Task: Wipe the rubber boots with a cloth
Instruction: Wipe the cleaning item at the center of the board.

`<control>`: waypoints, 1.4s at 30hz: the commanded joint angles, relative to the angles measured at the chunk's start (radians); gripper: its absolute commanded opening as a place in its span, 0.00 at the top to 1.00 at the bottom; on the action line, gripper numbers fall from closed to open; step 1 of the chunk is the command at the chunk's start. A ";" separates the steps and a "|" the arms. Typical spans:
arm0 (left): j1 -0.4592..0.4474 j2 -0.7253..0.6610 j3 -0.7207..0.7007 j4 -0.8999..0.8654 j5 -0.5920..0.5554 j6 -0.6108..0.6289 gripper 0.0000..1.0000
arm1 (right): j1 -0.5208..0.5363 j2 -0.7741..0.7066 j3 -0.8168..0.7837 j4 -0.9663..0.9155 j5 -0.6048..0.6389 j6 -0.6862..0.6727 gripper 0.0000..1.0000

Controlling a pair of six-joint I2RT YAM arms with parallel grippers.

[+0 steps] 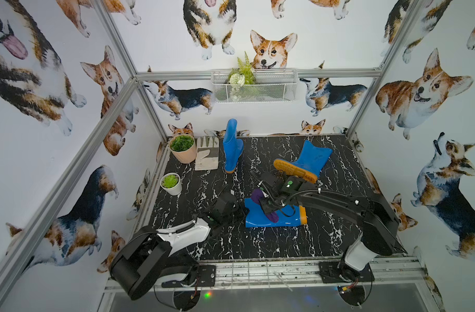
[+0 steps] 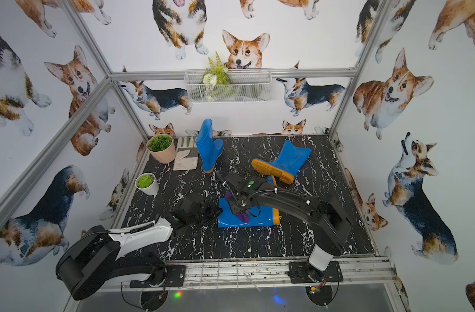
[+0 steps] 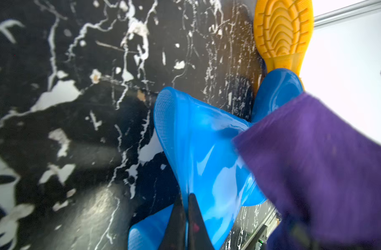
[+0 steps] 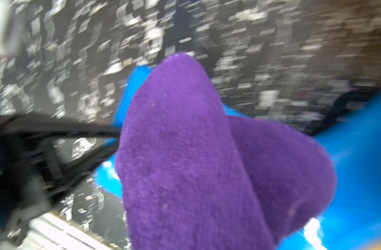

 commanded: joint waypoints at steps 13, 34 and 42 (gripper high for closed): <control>0.012 -0.010 -0.013 0.073 0.017 -0.047 1.00 | -0.228 -0.139 -0.437 0.025 0.062 0.079 1.00; 0.056 -0.107 -0.020 -0.015 0.066 -0.006 1.00 | -0.239 -0.172 -0.373 0.047 -0.043 0.042 1.00; 0.087 -0.156 -0.046 -0.062 0.078 0.023 1.00 | -0.117 -0.302 -0.329 0.067 0.015 0.102 1.00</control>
